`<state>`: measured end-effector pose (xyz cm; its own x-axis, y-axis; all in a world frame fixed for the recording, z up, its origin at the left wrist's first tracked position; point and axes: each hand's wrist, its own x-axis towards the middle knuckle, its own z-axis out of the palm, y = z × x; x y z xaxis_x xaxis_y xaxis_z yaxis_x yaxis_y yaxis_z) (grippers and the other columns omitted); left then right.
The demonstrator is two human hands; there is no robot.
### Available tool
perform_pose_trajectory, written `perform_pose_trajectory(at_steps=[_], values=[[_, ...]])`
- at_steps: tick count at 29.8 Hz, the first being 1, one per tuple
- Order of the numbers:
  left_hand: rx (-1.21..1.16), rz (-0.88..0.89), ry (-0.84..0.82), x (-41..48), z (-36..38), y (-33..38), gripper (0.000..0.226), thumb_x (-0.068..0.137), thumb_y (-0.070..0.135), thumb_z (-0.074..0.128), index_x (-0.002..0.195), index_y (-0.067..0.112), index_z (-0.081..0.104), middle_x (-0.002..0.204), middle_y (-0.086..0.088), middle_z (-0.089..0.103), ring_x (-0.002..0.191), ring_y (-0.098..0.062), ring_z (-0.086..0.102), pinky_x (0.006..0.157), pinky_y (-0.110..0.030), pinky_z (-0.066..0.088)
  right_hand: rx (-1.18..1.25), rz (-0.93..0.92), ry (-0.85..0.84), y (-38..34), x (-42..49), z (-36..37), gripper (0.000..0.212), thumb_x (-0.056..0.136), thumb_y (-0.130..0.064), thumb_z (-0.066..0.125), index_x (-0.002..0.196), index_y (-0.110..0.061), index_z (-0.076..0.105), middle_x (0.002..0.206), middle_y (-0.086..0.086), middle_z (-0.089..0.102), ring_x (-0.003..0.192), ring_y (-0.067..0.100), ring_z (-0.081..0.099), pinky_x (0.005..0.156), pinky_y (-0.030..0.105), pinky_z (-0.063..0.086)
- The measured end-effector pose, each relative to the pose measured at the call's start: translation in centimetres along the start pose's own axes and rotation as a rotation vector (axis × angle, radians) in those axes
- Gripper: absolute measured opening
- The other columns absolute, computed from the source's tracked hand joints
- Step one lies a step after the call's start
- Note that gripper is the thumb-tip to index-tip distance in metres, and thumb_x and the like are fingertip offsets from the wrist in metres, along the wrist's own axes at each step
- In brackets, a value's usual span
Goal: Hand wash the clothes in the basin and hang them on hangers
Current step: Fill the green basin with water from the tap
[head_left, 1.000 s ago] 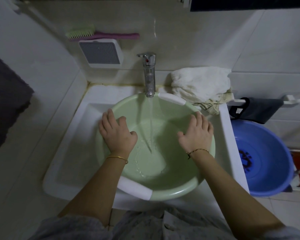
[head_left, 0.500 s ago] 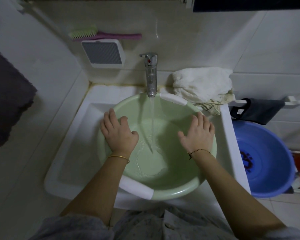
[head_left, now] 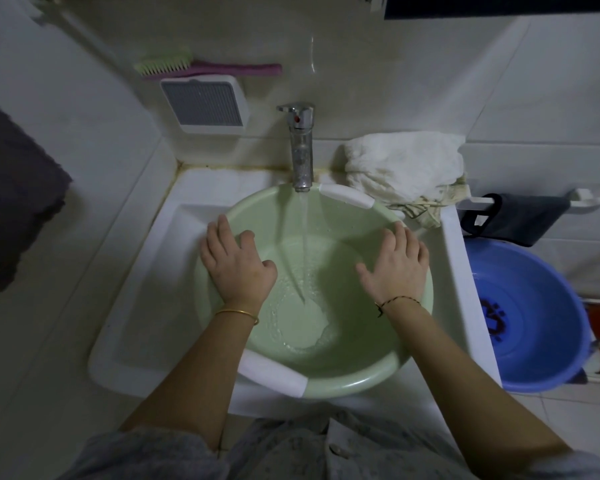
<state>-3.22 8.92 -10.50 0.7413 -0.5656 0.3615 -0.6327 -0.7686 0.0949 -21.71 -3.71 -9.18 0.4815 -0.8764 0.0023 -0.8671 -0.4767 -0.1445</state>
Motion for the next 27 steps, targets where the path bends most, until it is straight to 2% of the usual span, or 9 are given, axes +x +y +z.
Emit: perform_pose_trajectory(at_steps=[3, 6, 8, 11, 15, 19, 24, 27], values=[[-0.003, 0.001, 0.009, -0.01, 0.01, -0.06, 0.053, 0.045, 0.020, 0.063, 0.097, 0.012, 0.066, 0.135, -0.022, 0.047, 0.128, -0.041, 0.041, 0.106, -0.048, 0.025, 0.019, 0.006, 0.023, -0.06, 0.03, 0.19, 0.069, 0.087, -0.048, 0.045, 0.140, -0.006, 0.034, 0.155, 0.014, 0.021, 0.143, 0.029, 0.016, 0.115, 0.045, 0.012], [0.001, -0.002, 0.005, 0.01, -0.03, -0.05, 0.052, 0.045, 0.021, 0.063, 0.097, 0.012, 0.066, 0.136, -0.021, 0.047, 0.128, -0.040, 0.040, 0.107, -0.047, 0.023, 0.035, 0.031, 0.066, -0.23, 0.06, 0.43, 0.076, 0.086, -0.058, 0.022, 0.137, -0.005, 0.039, 0.153, 0.015, 0.028, 0.141, 0.030, 0.022, 0.114, 0.046, 0.016], [0.006, -0.001, 0.003, 0.01, -0.02, -0.03, 0.052, 0.045, 0.021, 0.062, 0.096, 0.012, 0.066, 0.135, -0.021, 0.047, 0.128, -0.040, 0.040, 0.107, -0.047, 0.023, 0.035, 0.027, 0.083, -0.24, 0.06, 0.59, 0.083, 0.084, -0.062, 0.012, 0.136, -0.005, 0.041, 0.151, 0.015, 0.030, 0.140, 0.030, 0.025, 0.113, 0.046, 0.017], [0.002, -0.004, -0.001, 0.00, 0.00, -0.05, 0.053, 0.045, 0.021, 0.061, 0.097, 0.012, 0.066, 0.135, -0.021, 0.047, 0.128, -0.040, 0.040, 0.107, -0.048, 0.023, 0.045, 0.031, 0.088, -0.18, 0.13, 0.71, 0.080, 0.087, -0.062, 0.014, 0.135, -0.005, 0.042, 0.151, 0.015, 0.031, 0.140, 0.030, 0.025, 0.113, 0.046, 0.017], [0.001, -0.003, -0.007, -0.04, -0.03, -0.07, 0.053, 0.046, 0.021, 0.061, 0.098, 0.012, 0.066, 0.136, -0.021, 0.046, 0.129, -0.040, 0.039, 0.108, -0.048, 0.023, 0.080, 0.042, 0.101, -0.33, 0.09, 0.69, 0.087, 0.086, -0.063, 0.001, 0.135, -0.005, 0.043, 0.151, 0.015, 0.032, 0.140, 0.030, 0.026, 0.113, 0.046, 0.017], [0.003, -0.004, -0.013, -0.06, -0.07, -0.04, 0.052, 0.047, 0.022, 0.059, 0.098, 0.011, 0.065, 0.137, -0.021, 0.046, 0.129, -0.040, 0.039, 0.108, -0.049, 0.023, 0.147, 0.054, 0.134, -0.33, -0.01, 0.69, 0.088, 0.087, -0.061, -0.001, 0.133, -0.003, 0.047, 0.148, 0.016, 0.037, 0.138, 0.032, 0.030, 0.112, 0.047, 0.020], [0.016, -0.007, -0.014, -0.04, -0.07, 0.00, 0.054, 0.046, 0.022, 0.060, 0.099, 0.012, 0.066, 0.136, -0.020, 0.047, 0.129, -0.040, 0.040, 0.107, -0.047, 0.021, 0.162, 0.055, 0.132, -0.23, 0.03, 0.64, 0.092, 0.084, -0.062, -0.007, 0.136, -0.005, 0.044, 0.150, 0.014, 0.034, 0.140, 0.031, 0.026, 0.112, 0.045, 0.017], [0.017, -0.009, -0.015, 0.00, -0.07, 0.00, 0.054, 0.046, 0.022, 0.061, 0.098, 0.012, 0.066, 0.136, -0.021, 0.047, 0.128, -0.040, 0.040, 0.107, -0.047, 0.019, 0.161, 0.048, 0.147, -0.24, 0.03, 0.69, 0.101, 0.083, -0.068, -0.014, 0.133, -0.004, 0.046, 0.148, 0.015, 0.037, 0.138, 0.032, 0.029, 0.111, 0.046, 0.020]])
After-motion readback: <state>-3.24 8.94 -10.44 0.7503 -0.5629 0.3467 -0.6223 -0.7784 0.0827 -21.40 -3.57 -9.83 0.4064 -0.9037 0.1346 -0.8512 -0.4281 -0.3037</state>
